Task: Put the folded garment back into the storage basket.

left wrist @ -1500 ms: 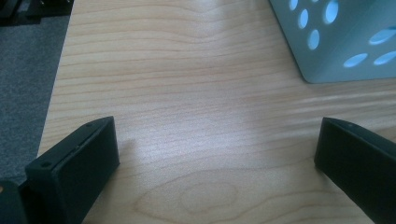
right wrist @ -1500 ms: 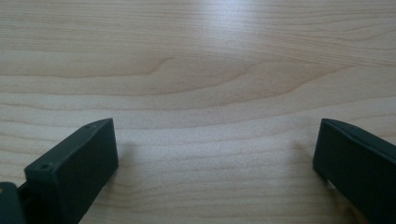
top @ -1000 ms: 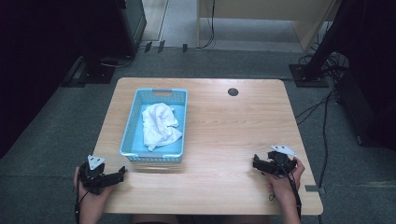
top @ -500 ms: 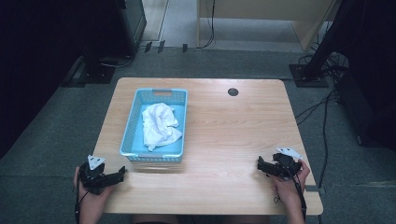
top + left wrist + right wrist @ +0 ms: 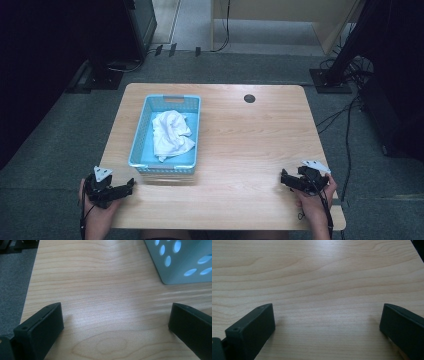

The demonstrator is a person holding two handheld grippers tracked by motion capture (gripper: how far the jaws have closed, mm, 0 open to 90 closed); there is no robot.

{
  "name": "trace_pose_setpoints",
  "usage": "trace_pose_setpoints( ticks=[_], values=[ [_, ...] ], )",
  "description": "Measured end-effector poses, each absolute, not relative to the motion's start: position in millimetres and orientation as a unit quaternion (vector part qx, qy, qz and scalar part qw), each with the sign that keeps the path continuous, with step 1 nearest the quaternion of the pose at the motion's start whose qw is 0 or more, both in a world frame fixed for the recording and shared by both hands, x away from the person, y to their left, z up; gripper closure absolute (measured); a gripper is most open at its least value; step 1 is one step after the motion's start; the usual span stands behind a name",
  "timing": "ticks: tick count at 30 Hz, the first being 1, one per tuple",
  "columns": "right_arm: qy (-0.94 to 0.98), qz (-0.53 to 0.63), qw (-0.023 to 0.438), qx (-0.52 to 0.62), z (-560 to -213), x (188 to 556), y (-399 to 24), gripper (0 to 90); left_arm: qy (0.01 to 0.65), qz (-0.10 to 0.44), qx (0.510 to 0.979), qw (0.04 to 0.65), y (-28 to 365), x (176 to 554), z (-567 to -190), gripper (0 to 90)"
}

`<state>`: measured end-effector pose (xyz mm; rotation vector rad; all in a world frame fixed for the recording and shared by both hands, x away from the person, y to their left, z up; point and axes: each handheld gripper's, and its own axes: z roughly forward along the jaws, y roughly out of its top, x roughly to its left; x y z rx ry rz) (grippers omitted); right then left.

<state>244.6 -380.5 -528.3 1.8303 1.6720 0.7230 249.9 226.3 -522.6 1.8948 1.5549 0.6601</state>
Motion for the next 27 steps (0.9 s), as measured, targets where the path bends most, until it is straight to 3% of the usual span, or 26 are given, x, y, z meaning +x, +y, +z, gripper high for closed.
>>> trace_pose_setpoints(
  ticks=[27],
  values=[
    [0.608, 0.262, 0.281, 0.695, -529, 215, -417, 0.0, 0.585, 0.248, 0.712, 0.297, 226, 250, -523, 0.0]
  ],
)
